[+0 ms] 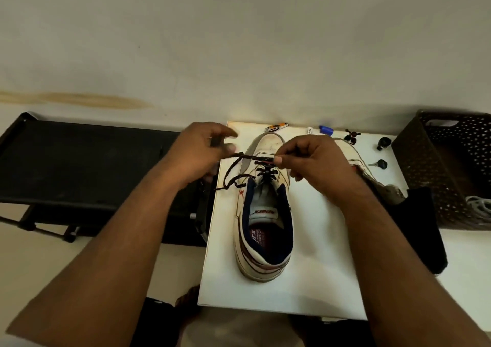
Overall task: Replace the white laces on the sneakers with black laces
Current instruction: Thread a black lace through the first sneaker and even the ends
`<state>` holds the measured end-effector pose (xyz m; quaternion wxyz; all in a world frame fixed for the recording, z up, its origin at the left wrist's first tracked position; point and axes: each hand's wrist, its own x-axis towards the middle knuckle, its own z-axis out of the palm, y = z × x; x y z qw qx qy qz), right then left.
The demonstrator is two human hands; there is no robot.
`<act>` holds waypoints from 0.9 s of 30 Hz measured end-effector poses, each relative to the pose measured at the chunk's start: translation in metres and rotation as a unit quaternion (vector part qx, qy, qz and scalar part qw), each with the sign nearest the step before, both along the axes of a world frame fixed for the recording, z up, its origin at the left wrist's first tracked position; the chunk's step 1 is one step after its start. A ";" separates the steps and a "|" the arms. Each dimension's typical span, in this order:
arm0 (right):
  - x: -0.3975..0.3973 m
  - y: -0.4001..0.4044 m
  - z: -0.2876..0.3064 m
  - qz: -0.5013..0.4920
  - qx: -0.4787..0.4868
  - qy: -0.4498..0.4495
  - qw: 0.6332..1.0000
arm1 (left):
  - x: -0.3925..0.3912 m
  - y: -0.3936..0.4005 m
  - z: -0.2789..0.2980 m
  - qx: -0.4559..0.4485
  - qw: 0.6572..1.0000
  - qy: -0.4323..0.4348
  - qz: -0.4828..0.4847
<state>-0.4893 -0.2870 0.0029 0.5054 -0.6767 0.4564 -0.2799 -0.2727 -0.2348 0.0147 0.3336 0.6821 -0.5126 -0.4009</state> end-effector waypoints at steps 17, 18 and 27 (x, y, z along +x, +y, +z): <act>0.005 0.002 0.002 -0.105 0.162 -0.047 0.980 | -0.037 -0.007 -0.012 -0.079 0.995 0.027 -0.062; 0.001 0.001 0.002 -0.094 0.168 -0.001 0.981 | -0.039 -0.007 -0.013 -0.086 0.995 0.021 -0.050; 0.027 0.029 -0.005 -0.027 0.052 0.311 0.949 | -0.057 -0.011 -0.026 -0.065 0.995 -0.053 -0.053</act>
